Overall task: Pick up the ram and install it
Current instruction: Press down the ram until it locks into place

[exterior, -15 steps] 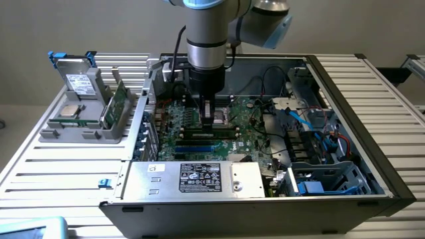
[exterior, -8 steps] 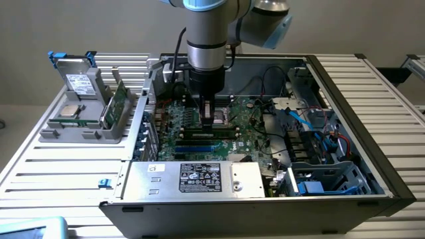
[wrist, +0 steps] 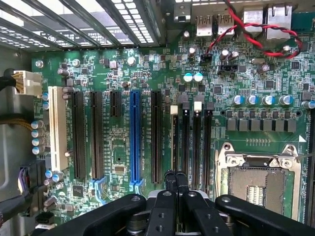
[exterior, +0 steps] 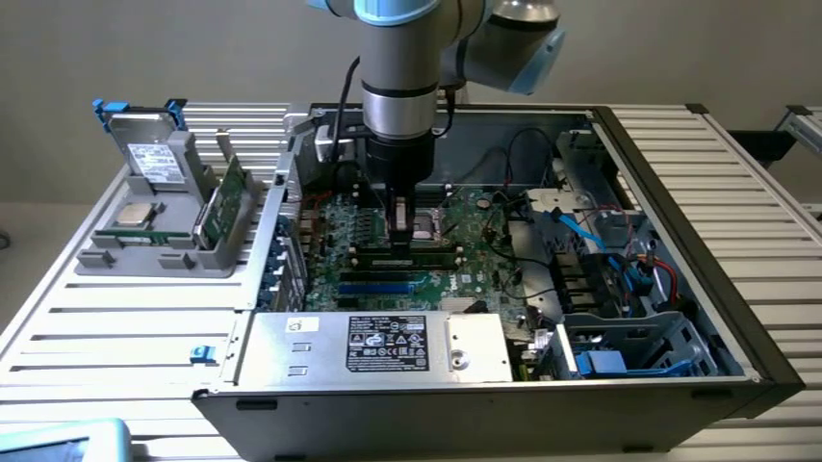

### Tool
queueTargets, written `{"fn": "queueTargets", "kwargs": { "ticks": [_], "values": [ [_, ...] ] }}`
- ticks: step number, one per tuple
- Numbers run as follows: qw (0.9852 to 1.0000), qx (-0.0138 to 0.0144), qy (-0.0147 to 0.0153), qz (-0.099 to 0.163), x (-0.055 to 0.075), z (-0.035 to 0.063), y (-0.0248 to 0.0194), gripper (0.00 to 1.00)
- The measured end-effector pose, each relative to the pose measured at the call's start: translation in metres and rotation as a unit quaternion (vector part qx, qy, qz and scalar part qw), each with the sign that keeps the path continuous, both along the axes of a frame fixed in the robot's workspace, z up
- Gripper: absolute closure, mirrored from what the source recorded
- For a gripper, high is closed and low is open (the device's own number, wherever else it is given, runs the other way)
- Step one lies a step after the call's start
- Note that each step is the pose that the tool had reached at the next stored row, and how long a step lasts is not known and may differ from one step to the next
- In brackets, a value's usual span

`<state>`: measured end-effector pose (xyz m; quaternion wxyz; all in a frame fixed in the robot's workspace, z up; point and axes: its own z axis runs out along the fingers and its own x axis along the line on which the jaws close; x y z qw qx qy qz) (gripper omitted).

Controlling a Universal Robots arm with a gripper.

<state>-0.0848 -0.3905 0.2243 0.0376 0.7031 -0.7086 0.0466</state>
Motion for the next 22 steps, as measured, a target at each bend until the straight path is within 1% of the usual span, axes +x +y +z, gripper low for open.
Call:
{"fn": "queueTargets", "kwargs": {
  "ticks": [2,3,4,5,7,10,12,13,14,15,22],
  "values": [
    [1.0,-0.0001,0.0,0.0,0.0,-0.0001,0.0,0.89],
    [1.0,0.0008,-0.0004,0.0,0.0,0.0014,0.0002,0.89],
    [1.0,0.0009,-0.0001,0.0,0.0,0.0056,0.0003,0.89],
    [1.0,0.0004,0.0006,0.0,0.0,0.0108,0.0002,0.89],
    [1.0,0.0002,0.0015,0.0,0.002,0.0185,0.0001,0.89],
    [1.0,0.0003,0.0033,0.0,0.009,0.0245,0.0002,0.89],
    [1.0,0.0003,0.005,0.0,0.014,0.0265,0.0002,0.89],
    [1.0,0.0002,0.0063,0.0,0.017,0.0269,0.0001,0.89],
    [1.0,0.0003,0.0086,0.0,0.019,0.0269,0.0001,0.89],
    [1.0,0.0003,0.0095,0.0,0.019,0.0269,0.0001,0.89],
    [1.0,0.0003,0.0095,0.0,0.019,0.0273,0.0,0.89]
  ]
}}
